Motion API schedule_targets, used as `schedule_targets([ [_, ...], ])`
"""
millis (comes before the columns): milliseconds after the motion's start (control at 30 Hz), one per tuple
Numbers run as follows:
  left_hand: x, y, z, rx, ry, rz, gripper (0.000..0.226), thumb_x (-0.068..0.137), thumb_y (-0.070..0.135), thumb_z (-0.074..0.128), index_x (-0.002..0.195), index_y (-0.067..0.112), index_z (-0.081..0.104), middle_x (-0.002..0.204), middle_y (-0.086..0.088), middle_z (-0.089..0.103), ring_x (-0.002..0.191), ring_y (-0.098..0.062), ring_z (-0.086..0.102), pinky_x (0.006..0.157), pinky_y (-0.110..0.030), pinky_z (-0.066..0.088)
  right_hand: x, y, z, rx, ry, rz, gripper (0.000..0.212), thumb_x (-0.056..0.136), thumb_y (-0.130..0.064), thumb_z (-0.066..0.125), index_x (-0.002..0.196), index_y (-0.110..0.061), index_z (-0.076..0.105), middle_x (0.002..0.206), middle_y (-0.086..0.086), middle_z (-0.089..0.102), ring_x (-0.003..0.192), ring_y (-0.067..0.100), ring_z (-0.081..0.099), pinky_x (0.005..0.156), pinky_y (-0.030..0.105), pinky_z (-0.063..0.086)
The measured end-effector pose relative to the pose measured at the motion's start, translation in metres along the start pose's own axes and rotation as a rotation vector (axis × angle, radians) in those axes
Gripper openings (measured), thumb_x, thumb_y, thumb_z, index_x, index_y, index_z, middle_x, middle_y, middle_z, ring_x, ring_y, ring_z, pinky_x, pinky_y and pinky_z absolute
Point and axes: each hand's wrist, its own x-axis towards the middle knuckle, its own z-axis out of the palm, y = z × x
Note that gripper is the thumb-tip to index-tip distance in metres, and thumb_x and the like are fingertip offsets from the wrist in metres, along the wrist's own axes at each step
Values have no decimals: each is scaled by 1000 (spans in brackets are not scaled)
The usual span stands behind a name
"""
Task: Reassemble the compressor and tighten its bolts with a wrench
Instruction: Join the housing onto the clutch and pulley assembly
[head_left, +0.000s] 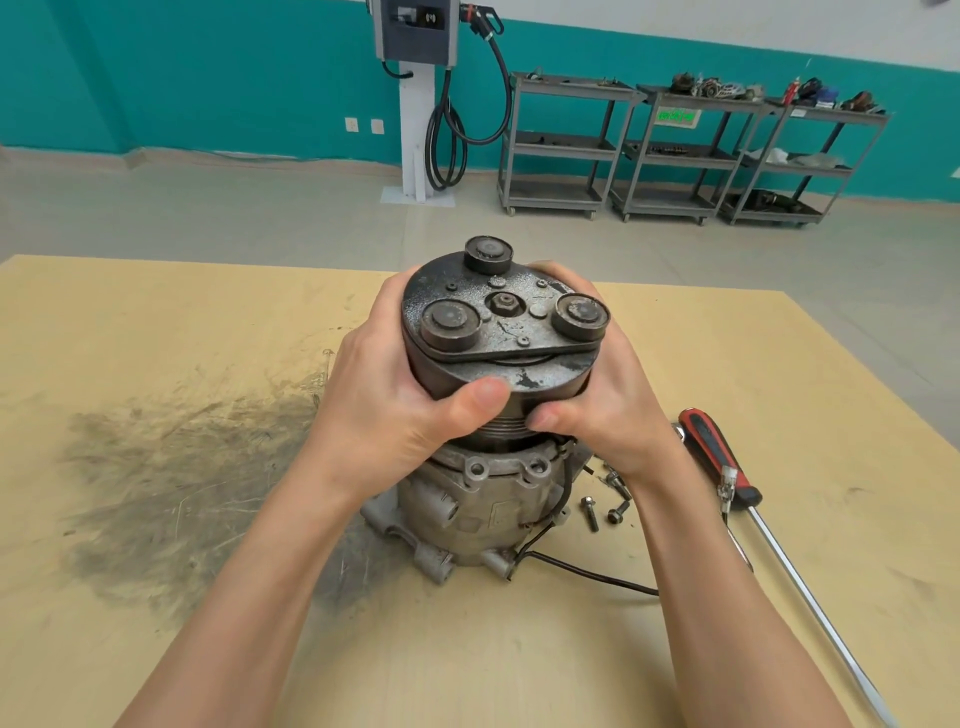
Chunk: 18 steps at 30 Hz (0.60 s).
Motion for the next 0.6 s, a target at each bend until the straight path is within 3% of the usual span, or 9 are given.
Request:
schedule_targets([
  [200,1,-3,-1,-40,-35,-19,95,54,85,68,123,23,49,113,10,69,111,-13,64,94,-37,50,-2,-2,1,-32,10,17,110,58,-56,86,139,-6,31,133,10,54,127,26,52,107,40,40],
  [333,1,-6,-2,-79,-34,-38,99,55,83,69,124,15,50,114,4,68,111,-16,64,95,-39,50,0,-4,1,-74,34,16,105,55,-59,86,135,-12,38,126,-2,61,124,21,56,105,37,43],
  [600,2,-7,-2,-77,-51,-35,93,56,82,69,124,23,49,116,5,68,113,-16,64,95,-43,50,-1,0,1,-76,48,4,111,58,-60,84,137,0,35,130,7,58,125,25,55,105,38,42],
])
